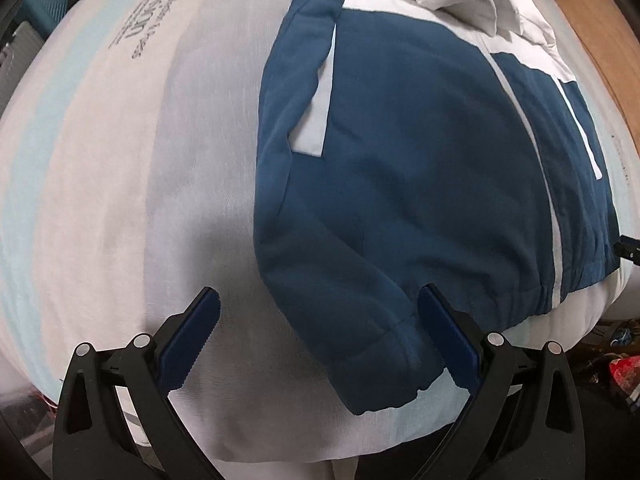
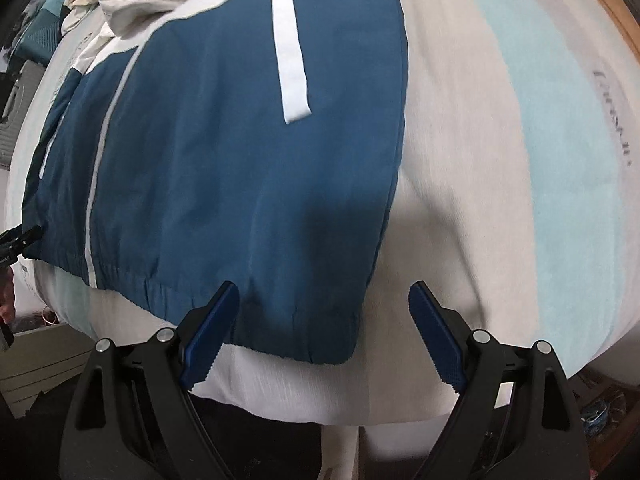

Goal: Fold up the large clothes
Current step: 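Move both tools to the blue jacket hem and grasp it, then lift the blue hem with both tools and fold it toward the collar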

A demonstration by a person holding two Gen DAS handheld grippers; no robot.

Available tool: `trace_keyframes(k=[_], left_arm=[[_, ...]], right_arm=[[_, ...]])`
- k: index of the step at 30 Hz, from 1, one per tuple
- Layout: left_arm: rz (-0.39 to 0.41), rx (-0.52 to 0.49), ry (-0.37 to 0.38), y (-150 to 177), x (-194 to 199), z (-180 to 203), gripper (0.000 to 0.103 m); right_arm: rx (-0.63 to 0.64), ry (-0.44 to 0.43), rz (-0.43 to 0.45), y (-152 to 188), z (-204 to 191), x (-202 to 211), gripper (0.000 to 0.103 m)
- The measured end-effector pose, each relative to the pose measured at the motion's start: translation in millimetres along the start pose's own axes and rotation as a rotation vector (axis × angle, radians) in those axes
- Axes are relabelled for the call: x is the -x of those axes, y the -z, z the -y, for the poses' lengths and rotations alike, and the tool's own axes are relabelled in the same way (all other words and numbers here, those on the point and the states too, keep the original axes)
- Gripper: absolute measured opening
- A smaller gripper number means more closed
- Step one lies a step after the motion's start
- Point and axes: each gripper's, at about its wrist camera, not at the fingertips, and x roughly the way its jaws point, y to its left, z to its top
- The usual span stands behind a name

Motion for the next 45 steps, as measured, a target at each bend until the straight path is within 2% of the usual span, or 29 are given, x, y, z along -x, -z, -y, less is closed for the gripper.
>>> trace_keyframes(k=[7, 10, 16, 20, 24, 29, 31, 33, 38, 41, 45], left_arm=[[-0.02, 0.017, 0.007, 5, -12, -6, 0.097], [-0.029, 0.008, 0.007, 8, -16, -11, 0.097], [-0.035, 0.027, -0.005, 6, -16, -26, 0.097], [-0.045, 0.047, 0.047, 5, -16, -27, 0.095], [-0.044, 0.034, 0.106, -2, -14, -19, 0.088], [-0.054, 0.042, 0.134, -5, -17, -14, 0.082], [-0.049, 0.048, 0.128, -4, -16, -15, 0.069], [-0.048, 0.055, 0.122, 0, -16, -20, 0.061], [-0.047, 0.042, 0.128, 7, -5, -17, 0.05], [-0.052, 0.03, 0.112, 10, -8, -13, 0.051], [-0.063, 0.045, 0.105, 6, -15, -1, 0.062]], right_arm=[[-0.055, -0.084, -0.049, 6, 5, -19, 0.082], [-0.071, -0.092, -0.058, 5, 4, -25, 0.078], [-0.067, -0.099, -0.057, 1, 2, -29, 0.063], [-0.077, -0.107, -0.049, -1, -1, -26, 0.059], [-0.063, -0.114, -0.036, -2, 1, -21, 0.059], [-0.07, -0.127, -0.032, -8, -8, -17, 0.059], [-0.055, -0.113, -0.033, -7, -7, -15, 0.06], [-0.06, -0.099, -0.038, -6, -5, -20, 0.061], [-0.093, -0.105, -0.038, -4, 0, -21, 0.061], [-0.092, -0.107, -0.034, -4, 1, -19, 0.061], [-0.096, -0.098, -0.04, -5, 9, -21, 0.063]])
